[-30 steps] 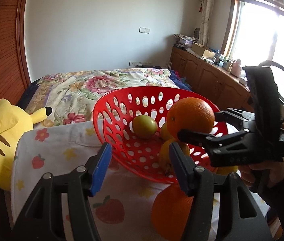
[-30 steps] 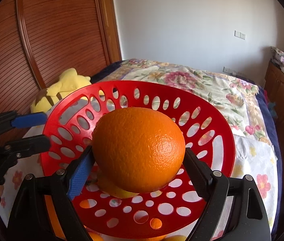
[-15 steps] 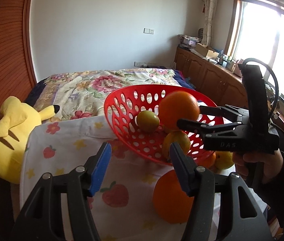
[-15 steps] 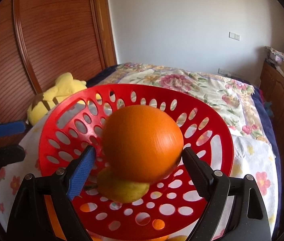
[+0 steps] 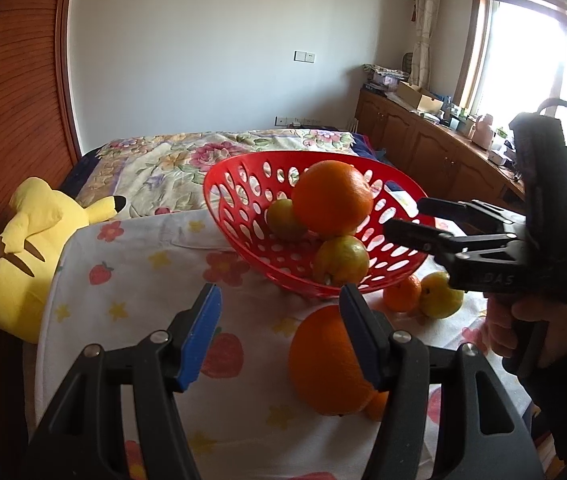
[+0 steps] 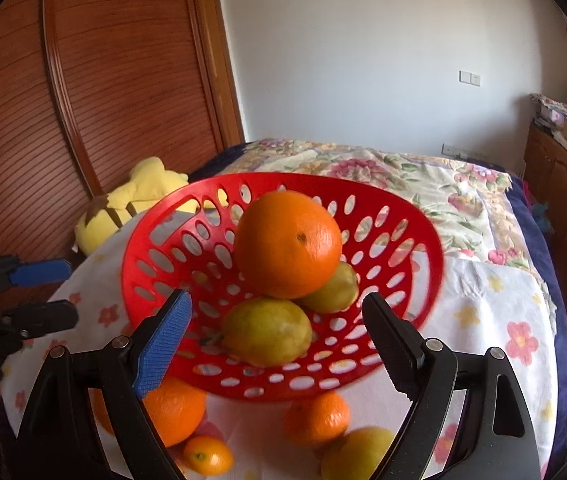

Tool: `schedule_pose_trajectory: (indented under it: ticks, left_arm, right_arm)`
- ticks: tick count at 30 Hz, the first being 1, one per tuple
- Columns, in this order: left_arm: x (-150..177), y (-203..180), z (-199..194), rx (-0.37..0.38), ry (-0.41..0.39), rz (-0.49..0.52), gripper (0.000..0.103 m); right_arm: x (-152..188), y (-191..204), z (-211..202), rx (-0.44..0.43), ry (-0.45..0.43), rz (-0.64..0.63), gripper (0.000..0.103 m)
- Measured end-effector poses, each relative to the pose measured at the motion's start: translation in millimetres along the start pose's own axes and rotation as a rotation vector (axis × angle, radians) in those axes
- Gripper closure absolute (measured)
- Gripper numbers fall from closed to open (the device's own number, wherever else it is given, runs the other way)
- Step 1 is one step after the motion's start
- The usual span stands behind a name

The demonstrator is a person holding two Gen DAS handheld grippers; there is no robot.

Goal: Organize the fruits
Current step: 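Withdraw both grippers and move the right gripper toward the small tangerine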

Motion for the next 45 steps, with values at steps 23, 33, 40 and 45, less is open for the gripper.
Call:
schedule_pose_trajectory:
  ticks: [23,33,40,45]
  left_arm:
    - [23,-33,14,0.042,0.038,0.03,0.039]
    - [30,-40,23,0.053,0.059,0.041,0.039]
    - [33,-41,26,0.046,0.07,0.042,0.039]
    - [37,-42,32,0.05,0.083,0.043,0.038]
  right_arm:
    - [67,-22,-75,0.083,-0.022,0.045,0.014]
    - [114,-65,-84,0.16,0.028,0.143,0.014]
    - [132,-75,-86,0.175,0.056,0.162,0.019]
    - [144,-79,-88,0.206,0.071,0.154,0.026]
Point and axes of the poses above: each gripper's, at about its wrist camera, not at the fingertips, and z roughly the way its jaws point, y to its left, x to its underside, the point moved 3 cm from there along z, roughly the way its jaws point, and after that the axes turned 2 degrees about y, right-handed, at the moved point
